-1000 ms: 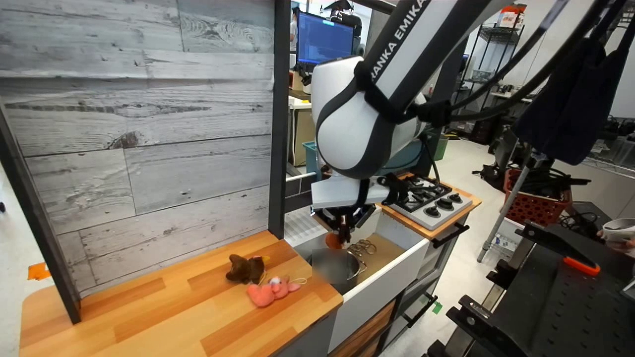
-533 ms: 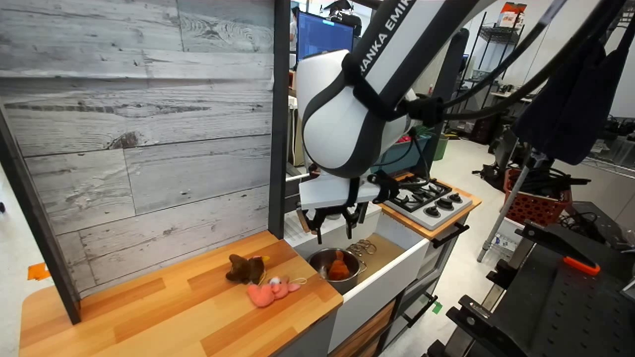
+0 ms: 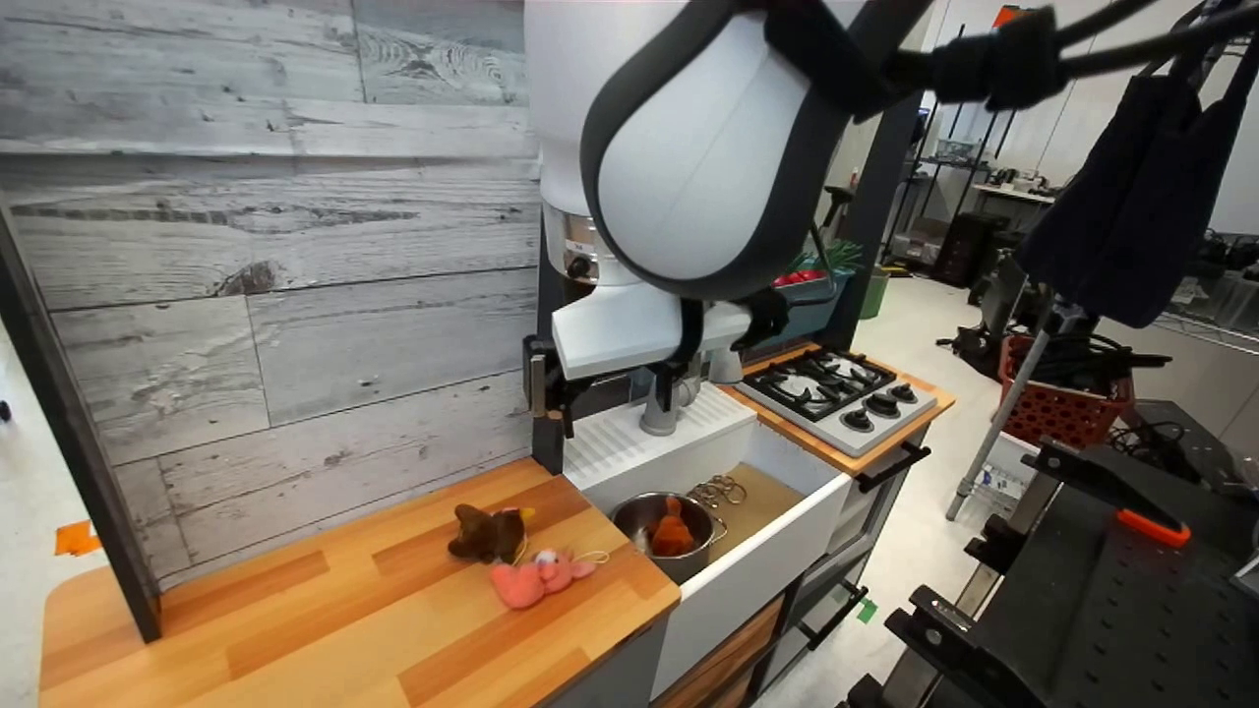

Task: Pick up all the toys and put them in the pot, that is in the sink

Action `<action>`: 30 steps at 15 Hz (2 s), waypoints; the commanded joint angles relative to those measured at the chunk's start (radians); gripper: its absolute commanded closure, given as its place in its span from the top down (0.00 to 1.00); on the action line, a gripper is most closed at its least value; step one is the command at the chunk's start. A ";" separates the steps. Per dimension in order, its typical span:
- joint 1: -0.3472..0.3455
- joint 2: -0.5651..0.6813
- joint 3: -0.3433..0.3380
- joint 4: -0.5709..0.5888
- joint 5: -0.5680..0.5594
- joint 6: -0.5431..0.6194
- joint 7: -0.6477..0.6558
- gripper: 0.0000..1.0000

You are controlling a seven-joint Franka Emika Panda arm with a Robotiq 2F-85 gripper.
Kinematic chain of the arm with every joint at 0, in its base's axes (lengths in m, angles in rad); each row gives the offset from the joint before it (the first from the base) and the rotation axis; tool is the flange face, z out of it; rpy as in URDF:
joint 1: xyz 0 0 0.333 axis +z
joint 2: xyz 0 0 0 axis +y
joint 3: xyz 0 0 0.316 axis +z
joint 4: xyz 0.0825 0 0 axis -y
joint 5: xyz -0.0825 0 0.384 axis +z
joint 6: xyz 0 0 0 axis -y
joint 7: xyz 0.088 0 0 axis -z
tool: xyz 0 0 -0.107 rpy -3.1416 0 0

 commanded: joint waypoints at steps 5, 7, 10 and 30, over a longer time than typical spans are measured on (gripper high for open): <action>0.022 0.092 0.027 0.101 0.005 -0.002 0.026 1.00; 0.037 0.128 0.041 0.142 0.016 0.012 0.053 1.00; 0.052 0.185 0.050 0.207 0.024 -0.003 0.091 1.00; 0.030 0.475 0.060 0.600 0.072 -0.107 0.119 0.34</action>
